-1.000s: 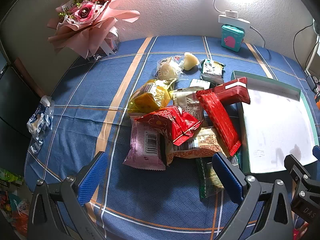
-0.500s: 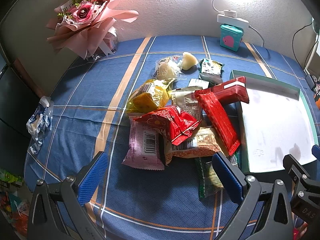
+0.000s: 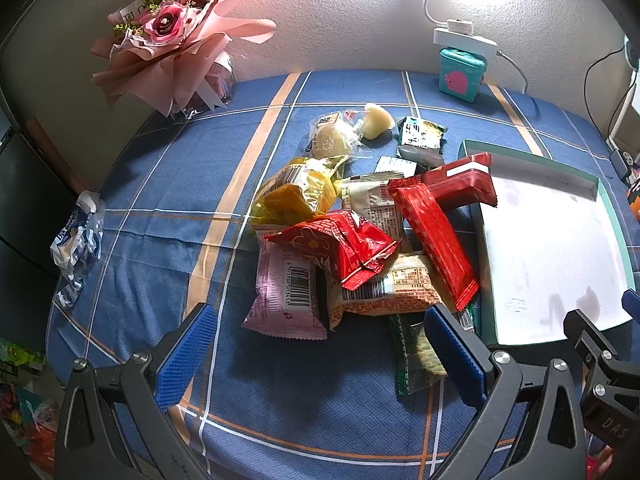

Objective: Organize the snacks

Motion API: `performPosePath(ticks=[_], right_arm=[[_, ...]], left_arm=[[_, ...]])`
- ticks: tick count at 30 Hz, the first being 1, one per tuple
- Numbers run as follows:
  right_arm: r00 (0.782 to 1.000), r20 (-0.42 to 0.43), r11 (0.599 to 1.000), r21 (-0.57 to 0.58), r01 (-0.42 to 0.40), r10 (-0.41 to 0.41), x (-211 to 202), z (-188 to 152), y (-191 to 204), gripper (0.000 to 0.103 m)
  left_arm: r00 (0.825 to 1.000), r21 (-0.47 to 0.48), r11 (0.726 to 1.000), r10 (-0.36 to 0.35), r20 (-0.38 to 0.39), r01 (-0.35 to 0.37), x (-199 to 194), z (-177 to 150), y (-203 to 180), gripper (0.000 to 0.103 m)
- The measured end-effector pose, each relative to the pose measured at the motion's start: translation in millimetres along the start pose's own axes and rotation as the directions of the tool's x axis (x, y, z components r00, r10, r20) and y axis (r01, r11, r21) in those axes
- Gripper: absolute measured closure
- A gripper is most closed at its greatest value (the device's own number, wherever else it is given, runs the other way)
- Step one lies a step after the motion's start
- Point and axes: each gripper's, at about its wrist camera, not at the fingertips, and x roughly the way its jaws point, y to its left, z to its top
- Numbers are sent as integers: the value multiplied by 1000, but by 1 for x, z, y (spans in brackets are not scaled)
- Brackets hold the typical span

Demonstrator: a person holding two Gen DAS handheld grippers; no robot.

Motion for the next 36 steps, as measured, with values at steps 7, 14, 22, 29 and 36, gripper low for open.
performPosePath(ticks=[7, 14, 22, 29, 36], right_arm=[[996, 39, 997, -4, -77, 78, -10, 6, 7, 0], [988, -9, 987, -33, -157, 156, -8, 15, 34, 0], [954, -120, 960, -31, -279, 273, 15, 22, 71, 6], [919, -239, 943, -41, -331, 313, 40, 19, 97, 19], [891, -327, 940, -22, -341, 315, 61, 15, 109, 19]], left_arm=[[999, -79, 996, -34, -11, 33, -2, 7, 25, 0], [998, -156, 987, -56, -34, 50, 2, 16, 60, 0], [991, -178, 982, -85, -98, 67, 25, 13, 75, 0], [985, -178, 981, -106, -139, 80, 45, 15, 79, 0], [978, -167, 981, -131, -162, 103, 59, 19, 77, 0]])
